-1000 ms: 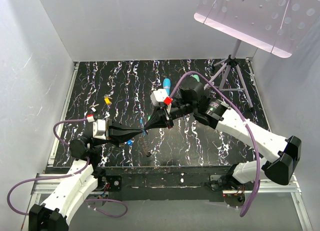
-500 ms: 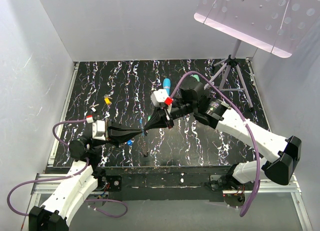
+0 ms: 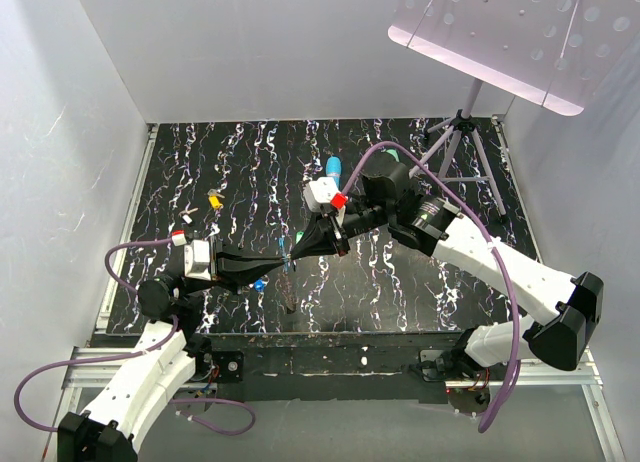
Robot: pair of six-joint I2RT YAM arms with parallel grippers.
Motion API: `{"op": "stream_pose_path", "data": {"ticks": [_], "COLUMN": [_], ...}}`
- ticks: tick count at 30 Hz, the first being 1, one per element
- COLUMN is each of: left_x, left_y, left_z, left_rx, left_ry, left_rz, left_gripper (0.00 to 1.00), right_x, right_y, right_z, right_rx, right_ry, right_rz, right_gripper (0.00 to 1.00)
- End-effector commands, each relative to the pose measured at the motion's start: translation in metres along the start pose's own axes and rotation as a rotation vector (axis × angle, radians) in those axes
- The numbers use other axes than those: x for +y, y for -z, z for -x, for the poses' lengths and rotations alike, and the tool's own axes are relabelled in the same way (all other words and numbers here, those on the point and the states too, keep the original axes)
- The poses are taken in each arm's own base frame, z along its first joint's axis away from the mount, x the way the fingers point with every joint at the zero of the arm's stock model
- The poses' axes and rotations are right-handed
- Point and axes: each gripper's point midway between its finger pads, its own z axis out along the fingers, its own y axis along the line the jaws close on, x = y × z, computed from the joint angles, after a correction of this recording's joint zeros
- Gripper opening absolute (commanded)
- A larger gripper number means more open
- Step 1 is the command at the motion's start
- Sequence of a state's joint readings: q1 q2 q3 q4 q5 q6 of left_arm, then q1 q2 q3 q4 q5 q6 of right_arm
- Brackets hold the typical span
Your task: Put the keys on the keyring
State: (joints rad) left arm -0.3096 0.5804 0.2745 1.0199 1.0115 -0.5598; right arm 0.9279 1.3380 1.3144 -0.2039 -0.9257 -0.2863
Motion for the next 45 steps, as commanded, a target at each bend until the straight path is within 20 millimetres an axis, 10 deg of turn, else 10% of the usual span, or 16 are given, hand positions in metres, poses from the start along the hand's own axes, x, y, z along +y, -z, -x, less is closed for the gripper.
{"op": "stream_pose_path", "data": {"ticks": [1, 45], "left_x": [0.004, 0.003], "left_y": [-0.003, -0.003], "left_z": [0.016, 0.015], "left_rx": [-0.039, -0.038], "left_ry": [-0.050, -0.052], "left_rz": [0.020, 0.013], "left_gripper": [0.00, 0.00], "right_x": [0.008, -0.003], "right_y": [0.006, 0.006], "right_z": [0.025, 0.023], "right_rx": [-0.046, -0.048], "right_ry": [0.042, 0.006], "right_rz": [0.018, -0.030], "right_gripper": [0.01, 0.01]}}
